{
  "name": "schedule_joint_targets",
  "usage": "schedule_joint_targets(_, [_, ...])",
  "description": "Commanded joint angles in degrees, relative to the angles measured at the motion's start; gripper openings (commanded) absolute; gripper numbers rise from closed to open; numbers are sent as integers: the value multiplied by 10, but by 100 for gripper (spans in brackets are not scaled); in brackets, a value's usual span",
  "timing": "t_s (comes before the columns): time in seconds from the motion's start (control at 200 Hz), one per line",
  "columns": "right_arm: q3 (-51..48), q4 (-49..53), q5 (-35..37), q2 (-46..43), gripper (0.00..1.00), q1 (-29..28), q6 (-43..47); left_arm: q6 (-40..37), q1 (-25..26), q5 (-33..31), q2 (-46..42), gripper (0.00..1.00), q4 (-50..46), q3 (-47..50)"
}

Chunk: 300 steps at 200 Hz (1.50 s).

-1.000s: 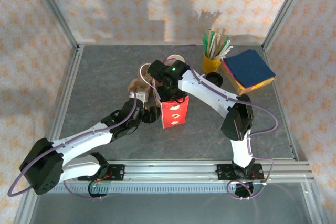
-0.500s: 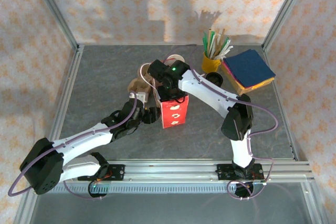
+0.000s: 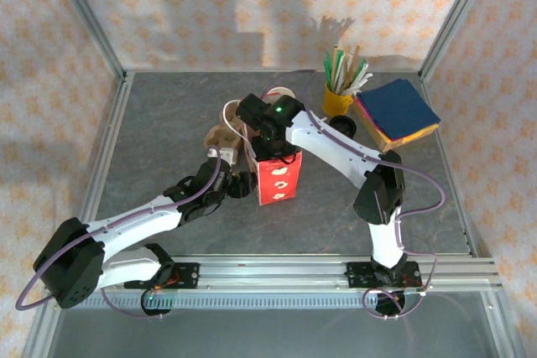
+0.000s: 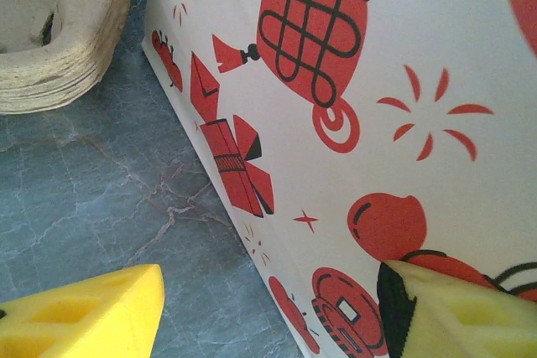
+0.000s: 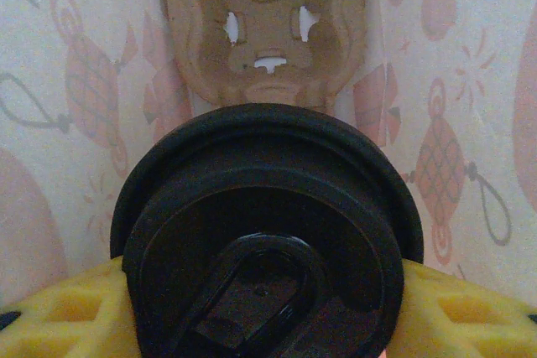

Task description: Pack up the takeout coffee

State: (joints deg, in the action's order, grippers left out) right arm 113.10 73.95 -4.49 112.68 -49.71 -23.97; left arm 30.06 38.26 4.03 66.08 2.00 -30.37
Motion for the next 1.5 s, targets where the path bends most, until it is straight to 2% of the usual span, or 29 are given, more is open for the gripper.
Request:
schedule_joint_targets(0.0, [7, 11, -1, -34, 55, 0, 1, -6, 5, 1, 4, 70, 11, -4])
schedule_joint_targets(0.601, [-29, 11, -15, -45, 54, -2, 2, -5, 5, -4, 1, 70, 14, 5])
schedule_joint_targets(0.901, [-10, 11, -28, -21, 54, 1, 23, -10, 5, -10, 3, 70, 23, 19])
schedule_joint_targets(1.191, [23, 11, -38, -19, 54, 31, 36, -11, 5, -9, 10, 70, 33, 27])
schedule_joint_targets(1.497, [-1, 10, -47, -38, 54, 26, 22, -11, 6, -6, 16, 70, 48, 35])
